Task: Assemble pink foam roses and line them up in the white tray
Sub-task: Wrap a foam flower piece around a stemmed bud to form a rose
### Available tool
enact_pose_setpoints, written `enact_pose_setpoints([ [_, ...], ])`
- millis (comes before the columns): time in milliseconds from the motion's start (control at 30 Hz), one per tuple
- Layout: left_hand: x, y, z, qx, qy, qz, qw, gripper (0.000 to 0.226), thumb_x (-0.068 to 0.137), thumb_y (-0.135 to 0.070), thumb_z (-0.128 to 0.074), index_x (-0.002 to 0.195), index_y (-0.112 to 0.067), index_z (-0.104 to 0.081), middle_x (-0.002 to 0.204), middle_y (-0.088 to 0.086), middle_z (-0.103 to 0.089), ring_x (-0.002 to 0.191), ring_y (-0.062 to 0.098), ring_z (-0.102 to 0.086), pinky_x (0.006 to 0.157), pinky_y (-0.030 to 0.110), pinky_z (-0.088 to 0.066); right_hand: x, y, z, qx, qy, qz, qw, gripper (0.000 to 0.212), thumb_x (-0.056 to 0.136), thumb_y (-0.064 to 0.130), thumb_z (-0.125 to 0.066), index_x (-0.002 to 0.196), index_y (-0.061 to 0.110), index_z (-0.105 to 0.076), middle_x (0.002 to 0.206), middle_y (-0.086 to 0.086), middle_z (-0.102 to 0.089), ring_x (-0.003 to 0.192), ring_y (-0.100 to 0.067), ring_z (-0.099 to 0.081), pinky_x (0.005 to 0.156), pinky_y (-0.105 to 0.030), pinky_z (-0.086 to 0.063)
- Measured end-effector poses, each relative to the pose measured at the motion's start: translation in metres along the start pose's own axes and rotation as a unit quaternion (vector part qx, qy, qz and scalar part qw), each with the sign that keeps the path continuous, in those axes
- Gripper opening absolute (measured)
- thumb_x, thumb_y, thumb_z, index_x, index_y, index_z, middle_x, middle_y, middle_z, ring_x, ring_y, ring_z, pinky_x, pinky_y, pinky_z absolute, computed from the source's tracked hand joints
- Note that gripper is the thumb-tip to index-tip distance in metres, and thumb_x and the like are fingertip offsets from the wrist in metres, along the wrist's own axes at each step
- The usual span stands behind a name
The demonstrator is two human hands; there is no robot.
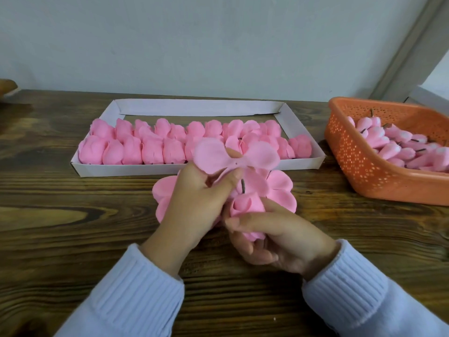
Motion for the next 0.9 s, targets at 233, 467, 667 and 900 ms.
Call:
enact_pose_setpoints([
  [233, -0.005, -0.016, -0.01, 0.084, 0.04, -0.087, 0.992, 0.055, 0.085, 0.014, -0.058, 0.121, -0.027, -0.054, 0.086, -0.025, -0.067, 0.082, -0.007, -0.063, 0.073, 0.006, -0.045, 0.0, 0.0, 0.011, 0.081, -0.047, 0.0, 0.996, 0.013, 0.081, 0.008, -0.056, 0.073, 0.001, -0.048, 0.043, -0.003, -0.048, 0.026, -0.004, -0.032, 0.032, -0.01, -0.019],
  [467, -0.011, -0.012, -0.015, 0.083, 0.101, -0.092, 0.987, 0.098, 0.079, 0.017, -0.062, 0.141, -0.045, -0.019, 0.095, -0.014, -0.072, 0.083, -0.002, -0.066, 0.075, 0.01, -0.048, -0.002, -0.003, 0.013, 0.11, -0.05, -0.029, 0.992, 0.012, 0.079, 0.011, -0.055, 0.074, 0.003, -0.047, 0.042, -0.001, -0.046, 0.026, -0.002, -0.033, 0.03, -0.01, -0.02],
  [667, -0.012, -0.019, -0.019, 0.127, 0.135, -0.135, 0.973, 0.108, 0.076, 0.01, -0.068, 0.149, -0.042, -0.008, 0.119, -0.026, -0.063, 0.118, 0.001, -0.057, 0.101, 0.022, -0.044, -0.003, -0.002, 0.012, 0.106, -0.053, -0.037, 0.992, 0.018, 0.078, 0.011, -0.055, 0.06, 0.011, -0.06, 0.043, 0.0, -0.045, 0.027, -0.001, -0.031, 0.03, -0.011, -0.018],
  [900, -0.016, -0.024, -0.023, 0.108, 0.155, -0.141, 0.972, 0.105, 0.071, -0.007, -0.083, 0.149, -0.028, -0.016, 0.125, -0.013, -0.064, 0.116, 0.002, -0.059, 0.097, 0.016, -0.044, -0.006, 0.0, 0.01, 0.065, -0.035, -0.048, 0.996, 0.029, 0.078, 0.012, -0.059, 0.051, 0.021, -0.063, 0.045, 0.005, -0.047, 0.029, 0.001, -0.029, 0.032, -0.008, -0.021],
])
Point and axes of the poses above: each hand's wrist, its own x-axis towards the middle knuckle, its own z-axis out of the back of the hand, y = z × x, the point moved 8 cm from there along x, towards the middle knuckle
